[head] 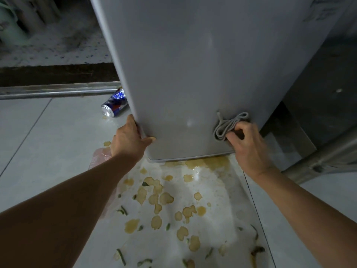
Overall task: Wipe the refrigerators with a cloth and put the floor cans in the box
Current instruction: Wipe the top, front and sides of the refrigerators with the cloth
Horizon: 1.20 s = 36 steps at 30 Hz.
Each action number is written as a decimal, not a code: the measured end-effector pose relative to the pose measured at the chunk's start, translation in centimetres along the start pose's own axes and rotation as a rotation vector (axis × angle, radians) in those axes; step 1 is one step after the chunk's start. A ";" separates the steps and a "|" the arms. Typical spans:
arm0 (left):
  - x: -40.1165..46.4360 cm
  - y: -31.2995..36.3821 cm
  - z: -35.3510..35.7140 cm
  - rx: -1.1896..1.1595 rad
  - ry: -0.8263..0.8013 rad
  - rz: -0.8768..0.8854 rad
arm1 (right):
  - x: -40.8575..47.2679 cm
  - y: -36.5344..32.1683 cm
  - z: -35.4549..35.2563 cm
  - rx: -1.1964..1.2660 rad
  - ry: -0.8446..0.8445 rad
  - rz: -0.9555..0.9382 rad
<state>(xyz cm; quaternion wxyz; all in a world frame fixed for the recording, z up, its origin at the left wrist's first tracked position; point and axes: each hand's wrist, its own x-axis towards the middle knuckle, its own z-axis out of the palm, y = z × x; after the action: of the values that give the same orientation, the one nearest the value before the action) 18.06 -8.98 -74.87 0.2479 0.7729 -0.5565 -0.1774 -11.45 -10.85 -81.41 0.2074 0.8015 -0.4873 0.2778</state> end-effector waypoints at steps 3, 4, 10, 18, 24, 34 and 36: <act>0.0 0.1 -0.1 -0.007 0.007 -0.004 | -1.4 -0.1 1.5 -0.031 -0.039 -0.010; -0.1 0.1 -0.1 -0.007 0.005 -0.007 | -2.2 -0.2 2.0 -0.044 -0.108 -0.035; -0.2 0.2 -0.2 -0.010 -0.005 0.002 | -3.4 0.8 1.1 0.101 -0.310 0.288; -0.4 0.5 -0.4 -0.018 -0.033 0.002 | 2.3 0.0 -2.6 0.286 0.369 0.649; -0.2 0.3 -0.4 -0.004 -0.019 0.004 | 2.4 -1.2 0.3 0.320 0.409 0.927; -0.4 0.0 -0.1 -0.034 -0.014 0.047 | -1.3 0.3 3.8 0.460 -0.182 1.374; -0.4 0.1 -0.1 -0.035 -0.016 0.049 | -1.2 0.6 4.2 0.445 -0.227 1.443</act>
<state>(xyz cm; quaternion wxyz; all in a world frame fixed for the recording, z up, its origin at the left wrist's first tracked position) 17.97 -8.58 -74.73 0.2611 0.7530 -0.5742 -0.1871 -11.40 -12.86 -85.39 -0.2433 0.3309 -0.8409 0.3523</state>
